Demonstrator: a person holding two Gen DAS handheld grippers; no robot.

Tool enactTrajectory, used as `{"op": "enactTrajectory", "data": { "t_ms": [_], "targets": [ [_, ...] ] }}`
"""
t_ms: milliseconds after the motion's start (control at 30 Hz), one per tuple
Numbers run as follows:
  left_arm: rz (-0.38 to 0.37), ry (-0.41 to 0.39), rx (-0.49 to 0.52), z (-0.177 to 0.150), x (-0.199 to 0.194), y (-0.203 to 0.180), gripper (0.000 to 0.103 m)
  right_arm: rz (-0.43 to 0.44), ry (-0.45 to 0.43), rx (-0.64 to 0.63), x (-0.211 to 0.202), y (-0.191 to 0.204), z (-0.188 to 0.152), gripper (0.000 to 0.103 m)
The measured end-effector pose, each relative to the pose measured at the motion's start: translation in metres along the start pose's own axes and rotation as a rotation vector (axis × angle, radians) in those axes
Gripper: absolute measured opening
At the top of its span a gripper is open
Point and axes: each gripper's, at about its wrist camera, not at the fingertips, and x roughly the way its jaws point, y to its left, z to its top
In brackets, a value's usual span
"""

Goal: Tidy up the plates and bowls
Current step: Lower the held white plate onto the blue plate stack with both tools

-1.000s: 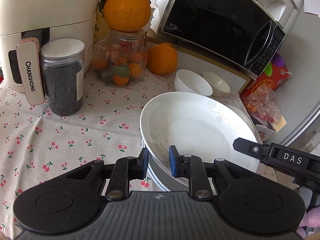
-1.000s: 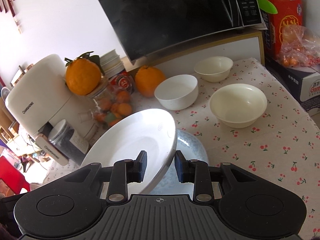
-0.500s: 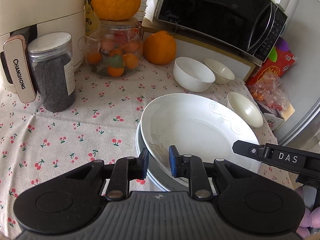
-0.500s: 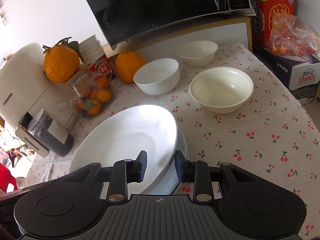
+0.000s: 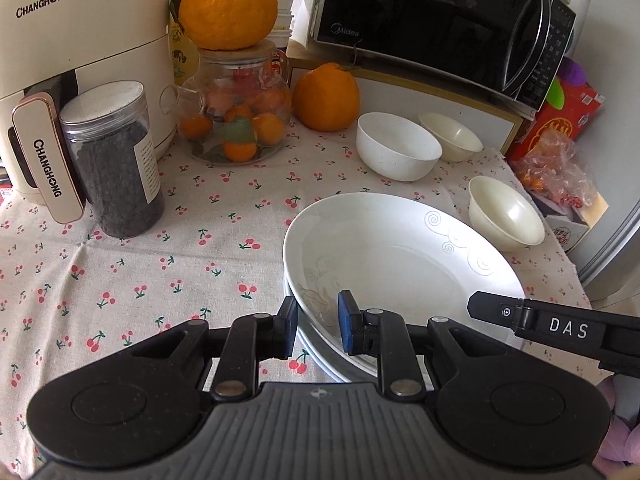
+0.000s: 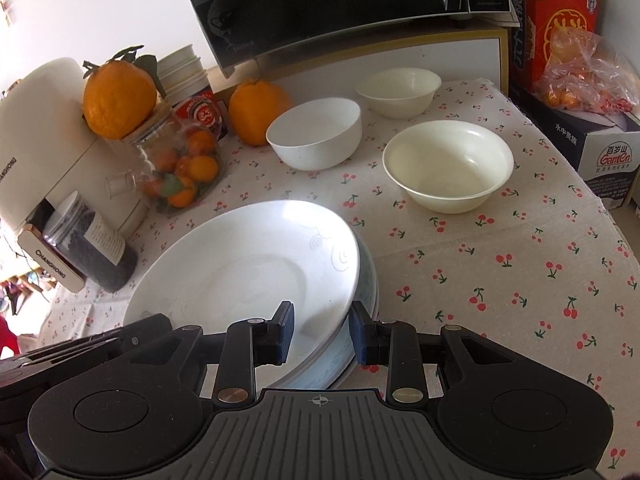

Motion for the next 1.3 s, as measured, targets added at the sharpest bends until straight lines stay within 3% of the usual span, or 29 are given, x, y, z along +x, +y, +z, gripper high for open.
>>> {"op": "enactTrajectory", "data": {
  "t_ms": [833,1233,1300],
  "targets": [
    [0.056,0.034,0.052,-0.004,0.0,-0.007,0.019,-0.087,0.026,-0.12,-0.008,0.017,-0.005,0.031],
    [0.058,0.048,0.075,-0.005,0.0,-0.01,0.019,-0.094,0.08,-0.089,-0.003,0.011,-0.005,0.032],
    [0.056,0.048,0.071,-0.005,-0.001,-0.011,0.026,-0.072,0.076,-0.067,-0.004,0.008,-0.004,0.043]
  ]
}}
